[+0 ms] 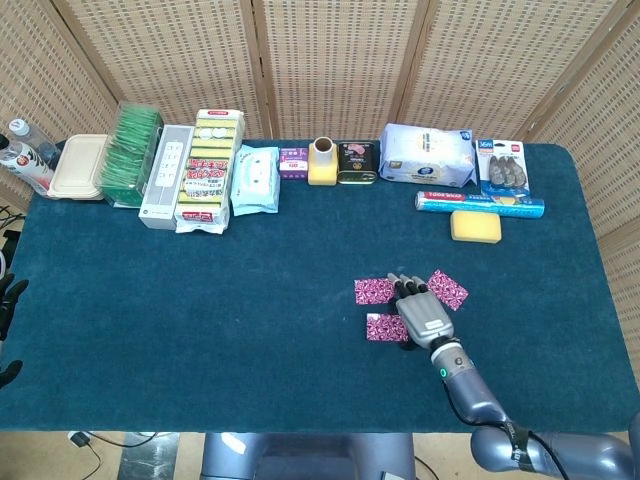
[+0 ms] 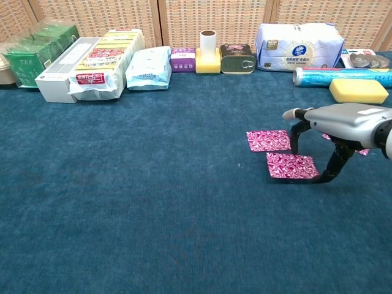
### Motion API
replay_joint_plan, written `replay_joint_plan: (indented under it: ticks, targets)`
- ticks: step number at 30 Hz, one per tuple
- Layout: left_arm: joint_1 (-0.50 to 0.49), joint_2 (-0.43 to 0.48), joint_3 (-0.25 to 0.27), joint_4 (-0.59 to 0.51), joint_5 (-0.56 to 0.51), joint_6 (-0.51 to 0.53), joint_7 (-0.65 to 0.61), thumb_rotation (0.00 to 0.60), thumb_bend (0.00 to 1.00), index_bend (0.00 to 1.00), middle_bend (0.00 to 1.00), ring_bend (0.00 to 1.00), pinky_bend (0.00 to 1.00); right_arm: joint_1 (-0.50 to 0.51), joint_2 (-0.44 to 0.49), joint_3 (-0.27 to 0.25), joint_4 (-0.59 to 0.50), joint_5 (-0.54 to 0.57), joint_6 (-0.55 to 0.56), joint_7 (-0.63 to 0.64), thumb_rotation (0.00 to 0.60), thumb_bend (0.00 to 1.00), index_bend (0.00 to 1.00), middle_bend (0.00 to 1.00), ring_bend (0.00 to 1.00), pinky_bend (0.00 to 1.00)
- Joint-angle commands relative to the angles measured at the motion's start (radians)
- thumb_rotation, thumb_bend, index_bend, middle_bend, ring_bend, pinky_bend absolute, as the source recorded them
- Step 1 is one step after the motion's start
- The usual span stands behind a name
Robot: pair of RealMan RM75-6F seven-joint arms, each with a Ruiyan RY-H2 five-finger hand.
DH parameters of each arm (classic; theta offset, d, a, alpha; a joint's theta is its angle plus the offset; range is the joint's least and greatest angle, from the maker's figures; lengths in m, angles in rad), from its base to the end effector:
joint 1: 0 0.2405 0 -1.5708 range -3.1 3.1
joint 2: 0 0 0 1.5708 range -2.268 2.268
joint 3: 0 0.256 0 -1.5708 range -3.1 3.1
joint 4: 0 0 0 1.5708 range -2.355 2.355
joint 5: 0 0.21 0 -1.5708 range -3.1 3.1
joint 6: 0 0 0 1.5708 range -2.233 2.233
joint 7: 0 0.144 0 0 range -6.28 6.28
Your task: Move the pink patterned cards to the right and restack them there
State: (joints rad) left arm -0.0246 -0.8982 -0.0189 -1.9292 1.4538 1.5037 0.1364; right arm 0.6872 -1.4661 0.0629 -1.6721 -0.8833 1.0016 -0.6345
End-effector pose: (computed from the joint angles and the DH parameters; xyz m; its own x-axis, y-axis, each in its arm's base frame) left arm -0.2787 0.1536 0.1984 0.4288 0.0530 0.9018 0.8983 0.0804 -0.4319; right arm -0.1855 -0.2971 -0.0137 0.5694 -0.3951 0.7209 -0.8217 -0.2996 0.4848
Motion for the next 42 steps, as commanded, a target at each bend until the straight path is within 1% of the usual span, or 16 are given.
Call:
replay_joint_plan:
  ticks: [1,4,9,17,19,23,27,29,35,42]
  targets:
    - [0.000,0.001,0.000,0.001,-0.001,-0.001,-0.002,0.600,0.11,0.00,0.00,0.00,0.08,0.005,0.014,0.013,-0.004,0.017,0.009,-0.001,0.591,0.24,0.40,0.00,0.00,0.06]
    - [-0.001,0.002,0.000,0.001,-0.001,-0.004,-0.005,0.600,0.11,0.00,0.00,0.00,0.08,0.010,0.027,0.027,-0.004,0.037,0.021,-0.008,0.589,0.24,0.40,0.00,0.00,0.06]
    - [-0.001,0.004,0.002,0.001,0.002,-0.003,-0.008,0.600,0.11,0.00,0.00,0.00,0.08,0.018,0.051,0.060,0.012,0.114,0.037,-0.014,0.588,0.24,0.40,0.00,0.00,0.07]
    - [0.002,0.011,0.009,-0.001,0.021,-0.002,-0.020,0.600,0.11,0.00,0.00,0.00,0.08,0.032,0.050,0.110,0.062,0.309,0.080,-0.053,0.589,0.24,0.41,0.00,0.00,0.07]
    - [0.003,0.015,0.013,0.001,0.029,-0.003,-0.033,0.600,0.11,0.00,0.00,0.00,0.08,0.045,0.040,0.125,0.074,0.390,0.121,-0.102,0.589,0.24,0.41,0.00,0.00,0.07]
    - [0.006,0.020,0.017,0.004,0.042,0.001,-0.051,0.600,0.10,0.00,0.00,0.00,0.08,0.063,0.022,0.146,0.076,0.493,0.187,-0.168,0.585,0.25,0.41,0.00,0.00,0.07]
    - [0.009,0.031,0.027,0.012,0.066,0.002,-0.085,0.600,0.10,0.00,0.00,0.00,0.08,0.090,-0.008,0.193,0.049,0.650,0.294,-0.262,0.588,0.25,0.42,0.00,0.00,0.07]
    - [0.010,0.034,0.030,0.015,0.073,0.001,-0.094,0.600,0.10,0.00,0.00,0.00,0.08,0.100,-0.017,0.210,0.039,0.696,0.320,-0.289,0.589,0.26,0.42,0.00,0.00,0.07]
    - [0.014,0.039,0.038,0.023,0.098,0.011,-0.113,0.600,0.10,0.00,0.00,0.00,0.08,0.118,-0.049,0.238,0.044,0.762,0.338,-0.326,0.585,0.26,0.42,0.00,0.00,0.07]
    - [0.018,0.043,0.043,0.030,0.107,0.016,-0.132,0.600,0.10,0.00,0.00,0.00,0.08,0.125,-0.078,0.248,0.085,0.783,0.332,-0.338,0.588,0.26,0.42,0.00,0.00,0.08]
